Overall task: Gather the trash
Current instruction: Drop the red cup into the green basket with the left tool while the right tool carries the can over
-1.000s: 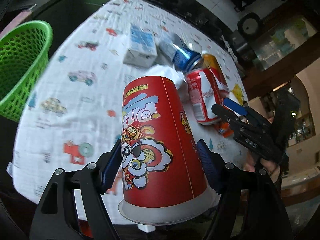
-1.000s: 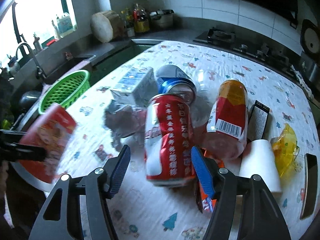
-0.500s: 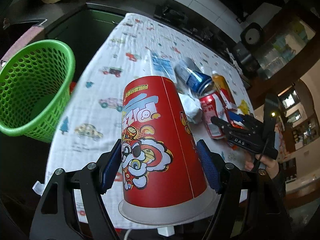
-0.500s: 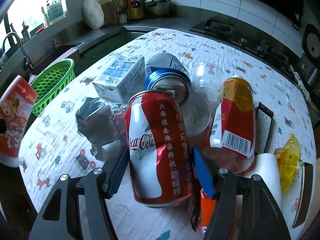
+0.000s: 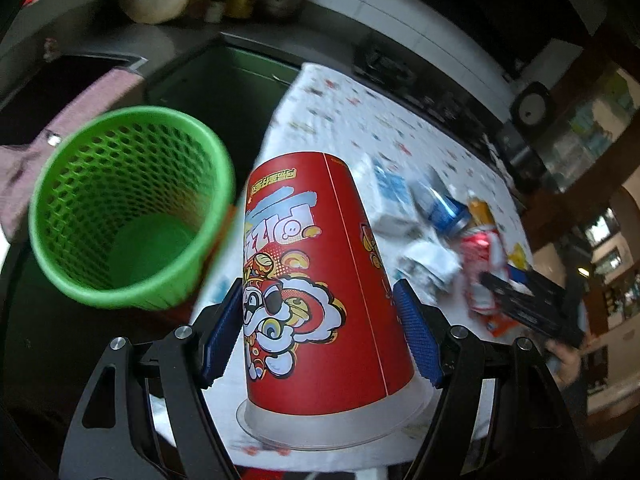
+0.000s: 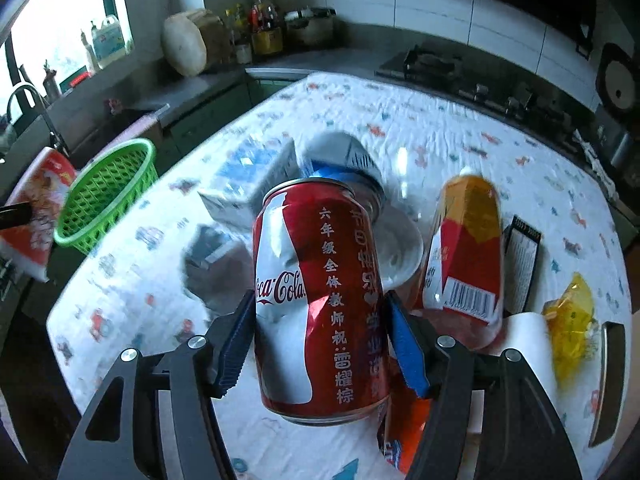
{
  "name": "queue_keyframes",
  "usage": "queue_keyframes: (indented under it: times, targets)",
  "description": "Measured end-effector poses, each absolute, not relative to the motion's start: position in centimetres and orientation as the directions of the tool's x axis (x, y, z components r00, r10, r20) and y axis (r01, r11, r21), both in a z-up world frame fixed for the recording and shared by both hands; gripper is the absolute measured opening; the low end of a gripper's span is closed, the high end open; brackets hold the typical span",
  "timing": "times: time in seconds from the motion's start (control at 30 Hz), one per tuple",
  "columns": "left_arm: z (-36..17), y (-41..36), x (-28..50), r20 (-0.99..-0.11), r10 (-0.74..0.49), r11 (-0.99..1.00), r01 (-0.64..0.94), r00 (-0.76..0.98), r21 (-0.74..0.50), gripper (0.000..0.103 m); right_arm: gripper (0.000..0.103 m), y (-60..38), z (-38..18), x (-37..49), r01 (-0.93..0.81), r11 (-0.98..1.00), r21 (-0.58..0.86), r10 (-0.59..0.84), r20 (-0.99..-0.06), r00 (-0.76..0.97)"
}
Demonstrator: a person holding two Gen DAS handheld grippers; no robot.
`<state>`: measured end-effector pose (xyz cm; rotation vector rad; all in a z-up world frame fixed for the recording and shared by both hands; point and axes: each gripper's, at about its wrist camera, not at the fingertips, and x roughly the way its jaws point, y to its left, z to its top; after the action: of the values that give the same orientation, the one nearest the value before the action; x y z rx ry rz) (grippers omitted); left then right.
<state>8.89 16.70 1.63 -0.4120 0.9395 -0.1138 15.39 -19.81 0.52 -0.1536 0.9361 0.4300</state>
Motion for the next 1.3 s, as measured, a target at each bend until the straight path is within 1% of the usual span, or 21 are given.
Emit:
queue_keyframes:
  times: [0.23,0.4,0.47,0.6,0.87,0.93,1.1,1.3]
  targets:
    - [1.9,22.5,10.5,-0.760,-0.154,0.926,-0.176,0.631,-0.334,0.072,0.061,-17.2,4.5,14.0,-0.477,0.872,0.111,0.385,-0.756,0.529]
    - [1.0,25.8,12.0,-0.769,-0.109,0.923,-0.222,0.631,-0.313,0.072,0.061,-13.2,5.2,13.8,-0.540,0.835,0.110,0.423,-0.755,0.501]
    - [0.3,27.1,12.8,-0.784,-0.061,0.926,-0.259,0.618,-0.276,0.072,0.061,-10.7,5.2,13.8,-0.569,0.816,0.106,0.436,-0.759,0.484]
    - [-1.0,29.0,13.6,-0.800,-0.018,0.925,-0.294,0.600,-0.241,0.072,0.061,-6.5,4.8,14.2,-0.618,0.778,0.110,0.463,-0.766,0.446]
    - [-4.4,32.9,15.0,-0.832,0.018,0.890,-0.388,0.554,-0.240,0.073,0.061,1.4,3.4,14.7,-0.698,0.705,0.124,0.500,-0.784,0.367]
    - [-5.2,33.3,15.3,-0.840,0.009,0.884,-0.397,0.543,-0.247,0.073,0.061,3.0,2.9,14.8,-0.712,0.692,0.122,0.501,-0.791,0.352]
    - [-7.0,34.2,15.9,-0.858,0.019,0.878,-0.419,0.513,-0.231,0.073,0.061,5.6,2.0,15.3,-0.724,0.675,0.141,0.511,-0.797,0.322]
    - [-7.6,35.1,15.9,-0.858,0.004,0.867,-0.428,0.514,-0.253,0.073,0.061,7.6,1.1,15.6,-0.732,0.663,0.158,0.516,-0.805,0.293]
